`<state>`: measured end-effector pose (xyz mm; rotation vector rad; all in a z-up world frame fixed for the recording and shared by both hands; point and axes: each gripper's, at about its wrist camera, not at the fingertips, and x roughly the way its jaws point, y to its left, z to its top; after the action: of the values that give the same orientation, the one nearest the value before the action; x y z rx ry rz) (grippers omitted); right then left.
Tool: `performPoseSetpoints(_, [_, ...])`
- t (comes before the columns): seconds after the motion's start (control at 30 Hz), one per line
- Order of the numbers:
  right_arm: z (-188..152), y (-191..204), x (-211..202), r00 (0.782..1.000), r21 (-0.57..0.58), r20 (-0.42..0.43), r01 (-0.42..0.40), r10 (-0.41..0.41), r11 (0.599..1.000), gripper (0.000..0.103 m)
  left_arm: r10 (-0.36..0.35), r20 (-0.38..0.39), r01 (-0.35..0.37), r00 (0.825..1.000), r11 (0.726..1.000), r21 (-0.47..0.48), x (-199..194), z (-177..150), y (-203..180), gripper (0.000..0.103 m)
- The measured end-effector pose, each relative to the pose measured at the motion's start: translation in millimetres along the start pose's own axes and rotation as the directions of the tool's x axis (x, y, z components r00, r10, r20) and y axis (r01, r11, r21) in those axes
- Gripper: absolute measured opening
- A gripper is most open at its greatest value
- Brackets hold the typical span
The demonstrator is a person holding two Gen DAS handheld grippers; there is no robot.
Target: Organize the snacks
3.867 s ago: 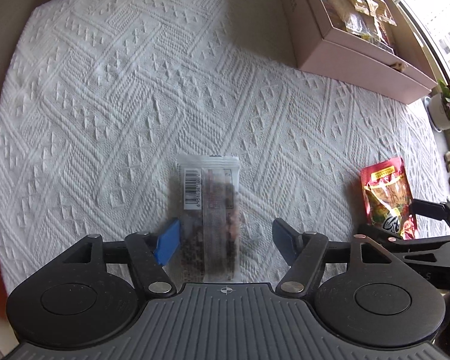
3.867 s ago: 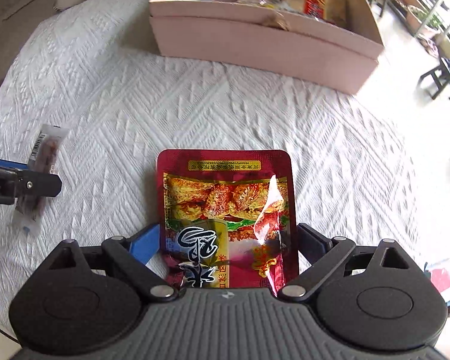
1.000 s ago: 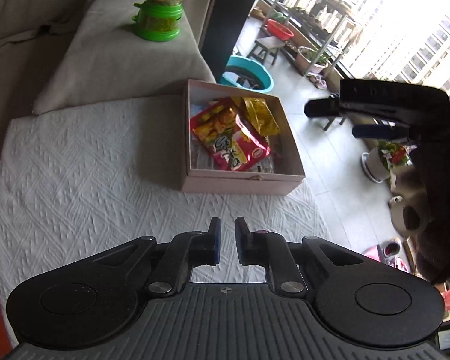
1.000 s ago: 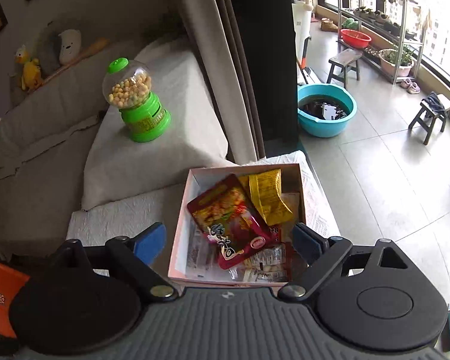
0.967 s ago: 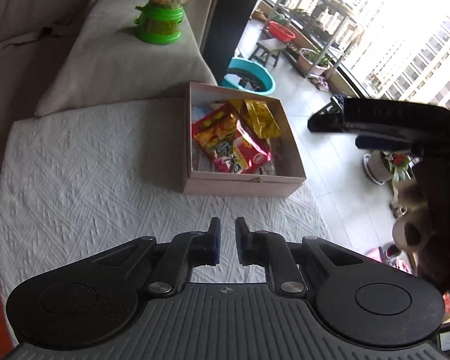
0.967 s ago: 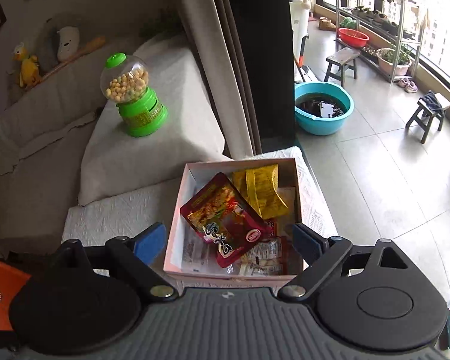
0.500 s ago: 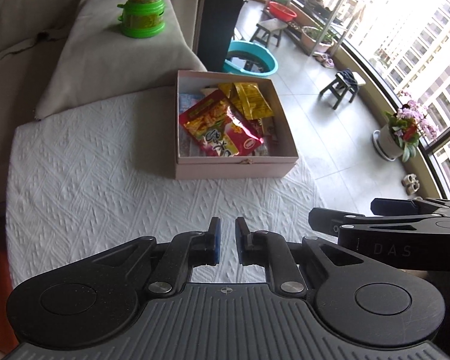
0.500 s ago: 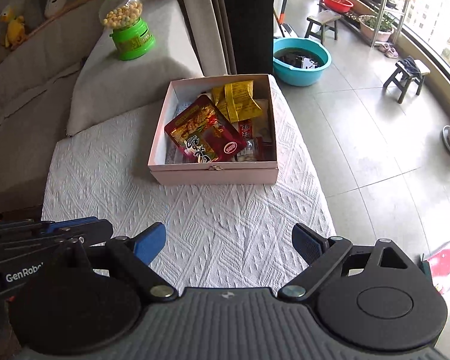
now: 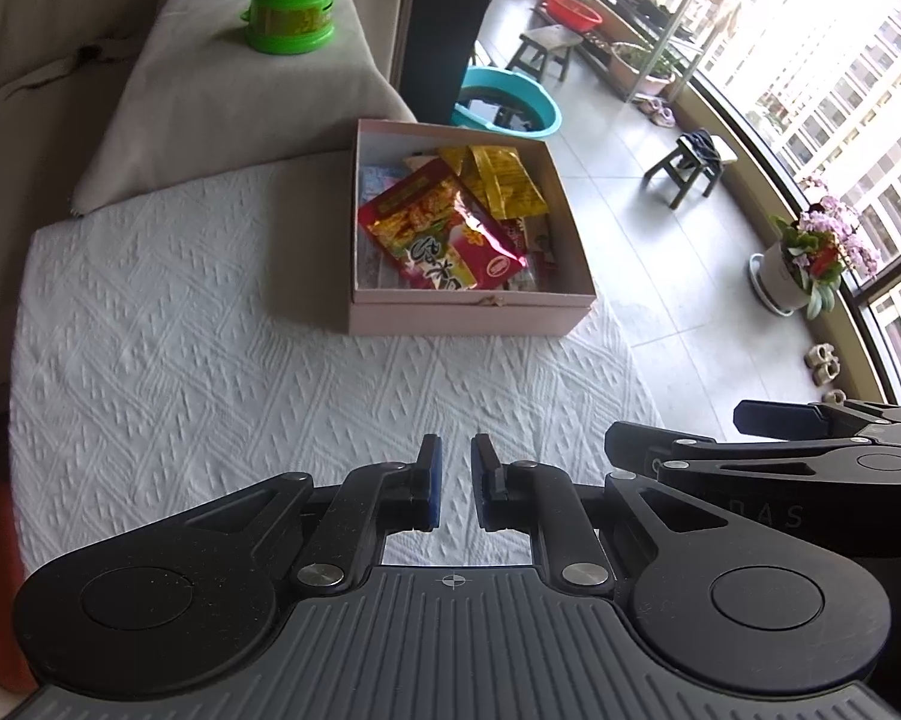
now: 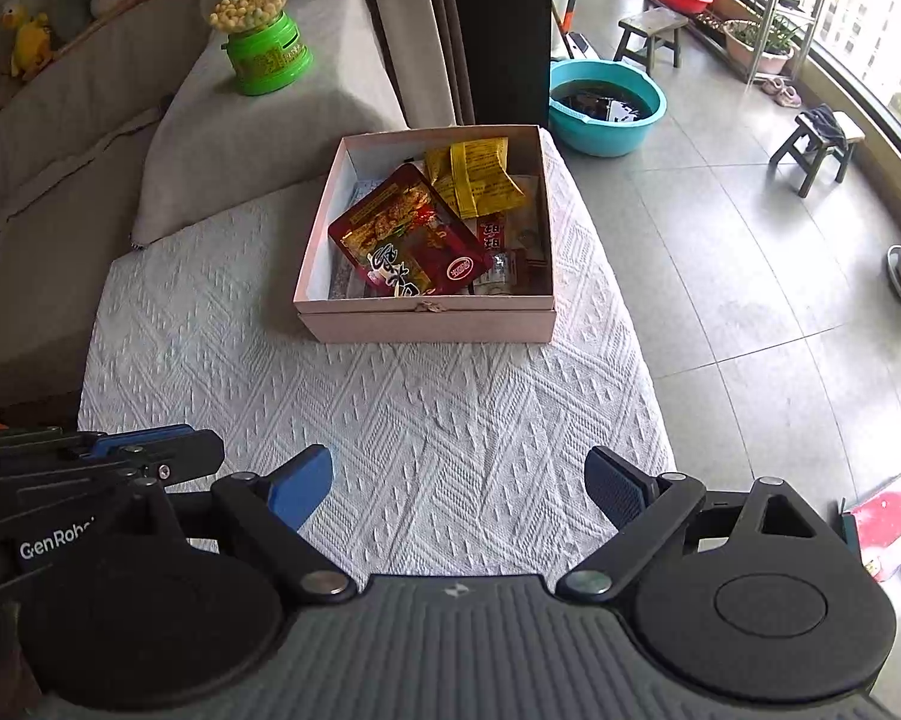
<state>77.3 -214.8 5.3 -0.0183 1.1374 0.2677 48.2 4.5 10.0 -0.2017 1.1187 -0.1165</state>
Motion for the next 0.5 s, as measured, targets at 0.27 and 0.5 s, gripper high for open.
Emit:
performPoseSetpoints(0.27, [-2.3, 1.6, 0.1, 1.0, -0.01, -0.003, -0.001, 0.001, 1.0, 0.092, -0.003, 0.003, 0.003, 1.0, 1.0, -0.002, -2.8, -3.6, -0.5, 0.015])
performPoseSetpoints(0.5, [-6.0, 1.7, -0.1, 1.0, -0.006, -0.002, 0.002, -0.002, 1.0, 0.092, -0.006, 0.0, 0.006, 1.0, 1.0, 0.004, -4.4, -6.8, -3.6, 0.015])
